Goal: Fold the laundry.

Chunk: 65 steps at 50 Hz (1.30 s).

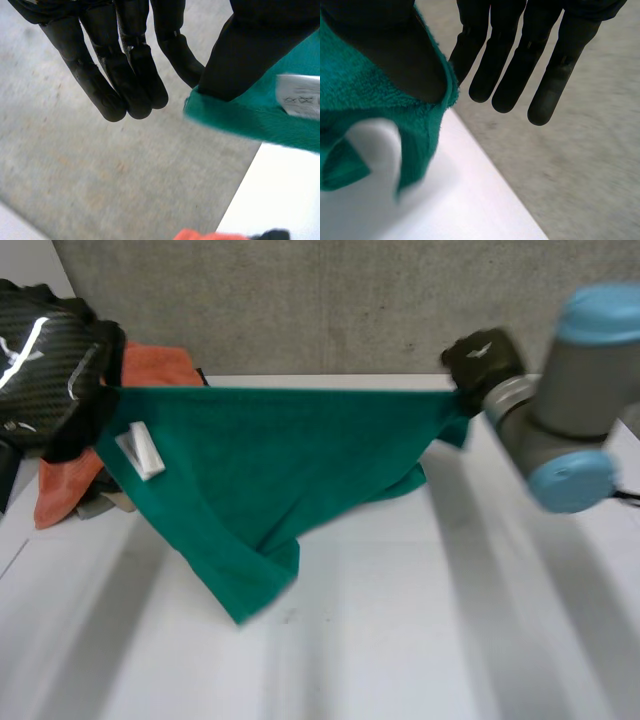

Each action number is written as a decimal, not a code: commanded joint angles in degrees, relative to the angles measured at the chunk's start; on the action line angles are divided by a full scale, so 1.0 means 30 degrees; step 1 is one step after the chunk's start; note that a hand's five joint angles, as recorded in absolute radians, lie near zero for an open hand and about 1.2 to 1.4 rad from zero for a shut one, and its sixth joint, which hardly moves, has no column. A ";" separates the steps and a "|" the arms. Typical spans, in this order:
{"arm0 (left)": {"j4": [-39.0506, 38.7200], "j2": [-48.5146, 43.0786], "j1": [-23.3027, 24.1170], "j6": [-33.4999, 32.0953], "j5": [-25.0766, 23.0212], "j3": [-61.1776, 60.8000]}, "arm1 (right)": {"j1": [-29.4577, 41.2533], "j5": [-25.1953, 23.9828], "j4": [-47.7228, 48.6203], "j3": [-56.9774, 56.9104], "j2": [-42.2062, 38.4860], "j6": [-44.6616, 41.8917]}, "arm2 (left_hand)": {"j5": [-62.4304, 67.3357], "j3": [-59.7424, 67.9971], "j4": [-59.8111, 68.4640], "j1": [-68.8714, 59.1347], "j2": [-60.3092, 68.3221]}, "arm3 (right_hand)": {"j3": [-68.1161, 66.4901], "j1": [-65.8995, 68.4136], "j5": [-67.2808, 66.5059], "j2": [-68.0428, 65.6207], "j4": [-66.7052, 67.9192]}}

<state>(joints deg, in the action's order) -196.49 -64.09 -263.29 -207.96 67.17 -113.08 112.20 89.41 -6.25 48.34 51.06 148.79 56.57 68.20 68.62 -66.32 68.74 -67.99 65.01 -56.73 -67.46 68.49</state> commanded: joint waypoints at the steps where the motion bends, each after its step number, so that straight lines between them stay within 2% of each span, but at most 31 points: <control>1: 0.0602 -0.2364 -0.0187 0.1702 0.0752 0.2154 | -0.1775 -0.1559 -0.1019 0.4243 0.6703 0.1117 | 0.4477 0.3932 0.3795 -0.4561 0.3755 | -0.4002 0.4997 -0.4424 -0.4181 0.3836; 3: 0.1361 -0.4000 0.0456 0.1880 0.1599 0.3265 | -0.2359 -0.2086 -0.2451 0.5180 0.9131 0.1117 | 0.4477 0.3932 0.3795 -0.4561 0.3755 | -0.4002 0.4997 -0.4424 -0.4181 0.3836; 7: 0.2564 -0.6113 0.1161 0.1792 0.2218 0.4469 | -0.3210 -0.2439 -0.4621 0.5710 1.0781 0.0912 | 0.4477 0.3932 0.3795 -0.4561 0.3755 | -0.4002 0.4997 -0.4424 -0.4181 0.3836; 13: 0.3853 -0.9944 0.2331 0.1704 0.2511 0.6020 | -0.3827 -0.3317 -0.7784 0.6850 1.0289 0.0065 | 0.4477 0.3932 0.3795 -0.4561 0.3755 | -0.4002 0.4997 -0.4424 -0.4181 0.3836; 19: 0.4266 -1.4168 0.3124 0.1528 0.3505 0.8305 | -0.3828 -0.3289 -0.7703 0.7908 0.8501 -0.1488 | 0.4477 0.3932 0.3795 -0.4561 0.3755 | -0.4002 0.4997 -0.4424 -0.4181 0.3836; 23: 0.4149 -1.6718 0.3944 0.1119 0.4706 1.1437 | -0.3418 -0.3056 -0.6534 0.7501 0.6773 -0.2251 | 0.4477 0.3932 0.3795 -0.4561 0.3755 | -0.4002 0.4997 -0.4424 -0.4181 0.3836; 29: 0.3242 -1.9767 0.5234 0.0737 0.6289 1.8992 | -0.2803 -0.0774 -0.2639 0.3111 0.3901 -0.1843 | 0.4477 0.3932 0.3795 -0.4561 0.3755 | -0.4002 0.4997 -0.4424 -0.4181 0.3836; 32: 0.2249 -2.0761 0.5556 0.0882 0.7340 2.2880 | -0.2656 0.0601 -0.0535 0.0305 0.3373 -0.1288 | 0.4477 0.3932 0.3795 -0.4561 0.3755 | -0.4002 0.4997 -0.4424 -0.4181 0.3836; 35: 0.1049 -2.1058 0.5703 0.1145 0.8628 2.5932 | -0.2626 0.1045 0.0965 -0.1257 0.3371 -0.0819 | 0.4477 0.3932 0.3795 -0.4561 0.3755 | -0.4002 0.4997 -0.4424 -0.4181 0.3836; 39: -0.0097 -2.0768 0.5616 0.1672 0.9453 2.7263 | -0.2568 0.1164 0.3629 -0.2286 0.4217 -0.0378 | 0.4477 0.3932 0.3795 -0.4561 0.3755 | -0.4002 0.4997 -0.4424 -0.4181 0.3836; 42: -0.0100 -2.0211 0.5470 0.2025 0.9222 2.6798 | -0.2538 0.0960 0.4222 -0.2170 0.4630 -0.0465 | 0.4477 0.3932 0.3795 -0.4561 0.3755 | -0.4002 0.4997 -0.4424 -0.4181 0.3836; 46: -0.0099 -1.8894 0.5089 0.2787 0.8899 2.4166 | -0.2567 0.0287 0.2790 -0.1059 0.5186 -0.0524 | 0.4477 0.3932 0.3795 -0.4561 0.3755 | -0.4002 0.4997 -0.4424 -0.4181 0.3836; 50: -0.0158 -1.7078 0.4825 0.3490 0.8460 1.9716 | -0.2655 -0.0826 0.0477 0.1019 0.5597 -0.0494 | 0.4477 0.3932 0.3795 -0.4561 0.3755 | -0.4002 0.4997 -0.4424 -0.4181 0.3836; 55: -0.0275 -1.5145 0.4358 0.3726 0.6561 1.2491 | -0.3035 -0.2434 -0.1838 0.5580 0.6533 -0.0640 | 0.4477 0.3932 0.3795 -0.4561 0.3755 | -0.4002 0.4997 -0.4424 -0.4181 0.3836; 60: -0.0685 -1.4818 0.3858 0.3345 0.5121 0.7525 | -0.3417 -0.4166 -0.1434 0.9251 0.6098 -0.1196 | 0.4477 0.3932 0.3795 -0.4561 0.3755 | -0.4002 0.4997 -0.4424 -0.4181 0.3836; 65: -0.1476 -1.5667 0.3419 0.2409 0.4973 0.4884 | -0.3476 -0.4608 0.0060 1.1218 0.3843 -0.2572 | 0.4477 0.3932 0.3795 -0.4561 0.3755 | -0.4002 0.4997 -0.4424 -0.4181 0.3836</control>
<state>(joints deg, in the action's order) -198.45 -107.76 -251.42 -197.15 83.95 -88.89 102.11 77.43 -10.59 75.54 68.76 144.90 57.39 68.24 68.63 -66.32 68.75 -68.18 65.01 -57.49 -67.46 68.54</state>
